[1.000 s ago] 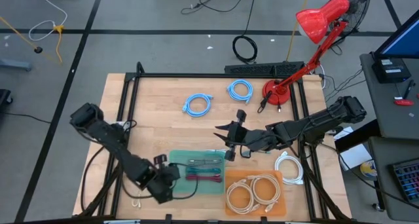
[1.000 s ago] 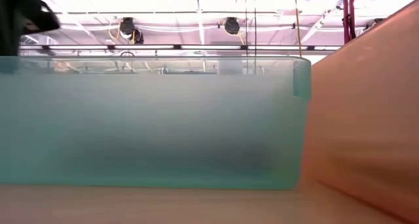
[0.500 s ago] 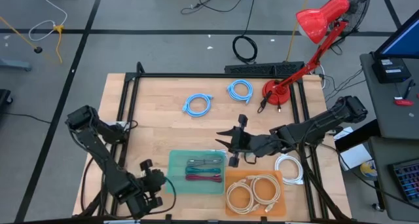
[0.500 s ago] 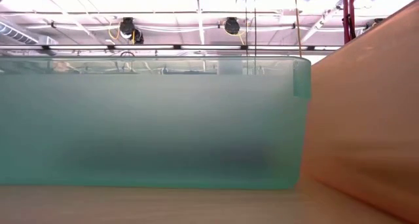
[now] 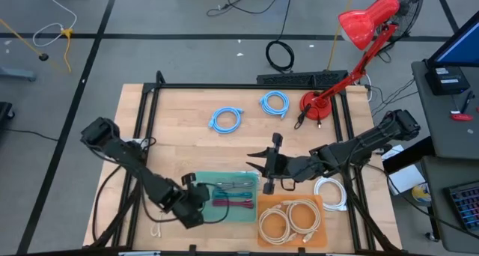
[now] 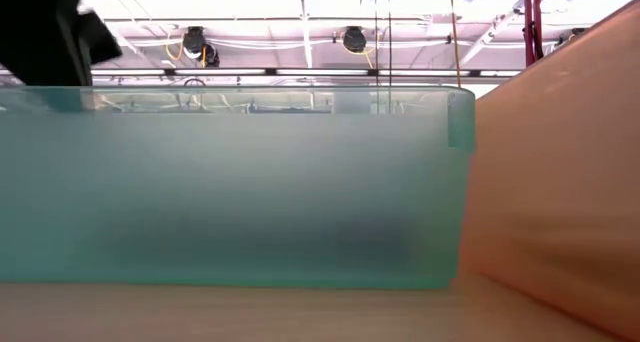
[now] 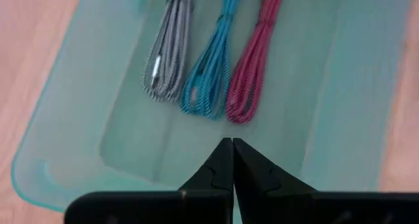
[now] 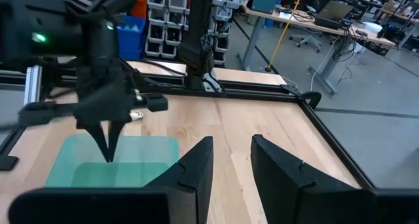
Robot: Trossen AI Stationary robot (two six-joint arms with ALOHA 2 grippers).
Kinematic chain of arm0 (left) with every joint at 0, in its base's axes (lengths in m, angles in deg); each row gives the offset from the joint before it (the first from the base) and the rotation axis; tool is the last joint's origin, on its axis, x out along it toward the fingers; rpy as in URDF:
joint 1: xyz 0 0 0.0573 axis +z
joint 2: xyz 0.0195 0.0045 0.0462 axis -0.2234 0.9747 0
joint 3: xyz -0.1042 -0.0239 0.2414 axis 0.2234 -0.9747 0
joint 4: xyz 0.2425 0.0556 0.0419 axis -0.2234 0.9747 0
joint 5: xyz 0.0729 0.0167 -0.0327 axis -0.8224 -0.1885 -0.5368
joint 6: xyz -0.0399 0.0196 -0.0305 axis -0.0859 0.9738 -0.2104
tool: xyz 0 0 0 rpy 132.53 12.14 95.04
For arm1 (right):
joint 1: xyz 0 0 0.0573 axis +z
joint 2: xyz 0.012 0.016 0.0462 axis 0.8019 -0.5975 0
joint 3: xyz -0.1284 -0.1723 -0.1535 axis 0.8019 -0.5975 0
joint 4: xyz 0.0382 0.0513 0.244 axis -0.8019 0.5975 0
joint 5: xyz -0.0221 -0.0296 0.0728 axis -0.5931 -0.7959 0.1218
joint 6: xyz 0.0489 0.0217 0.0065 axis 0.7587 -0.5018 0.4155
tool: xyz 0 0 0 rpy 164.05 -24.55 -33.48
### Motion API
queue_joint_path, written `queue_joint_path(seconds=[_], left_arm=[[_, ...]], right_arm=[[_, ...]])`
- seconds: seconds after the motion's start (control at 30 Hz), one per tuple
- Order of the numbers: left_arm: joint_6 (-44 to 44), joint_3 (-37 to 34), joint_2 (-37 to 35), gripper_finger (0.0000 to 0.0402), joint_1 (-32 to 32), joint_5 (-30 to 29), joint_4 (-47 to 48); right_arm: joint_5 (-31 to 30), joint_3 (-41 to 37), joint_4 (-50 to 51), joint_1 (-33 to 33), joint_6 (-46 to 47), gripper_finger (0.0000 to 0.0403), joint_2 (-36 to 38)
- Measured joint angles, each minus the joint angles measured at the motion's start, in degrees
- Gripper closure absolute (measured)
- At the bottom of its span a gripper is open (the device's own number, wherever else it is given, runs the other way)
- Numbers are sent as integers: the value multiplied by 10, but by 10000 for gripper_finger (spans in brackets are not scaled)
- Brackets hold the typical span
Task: Pick & Place USB Port
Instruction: Adjust the green bin
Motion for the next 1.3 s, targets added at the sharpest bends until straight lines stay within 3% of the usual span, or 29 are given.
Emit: queue_joint_path(seconds=[0.33,0.83,1.3], left_arm=[[-31,-70,0,400,-18,135,-112],[-106,-83,0,401,-101,165,-192],[-172,-83,0,401,-164,155,-200]], right_arm=[[0,0,-1,0,0,310,0],[-1,0,-1,-1,0,309,0],[-1,0,-1,-3,0,310,0]])
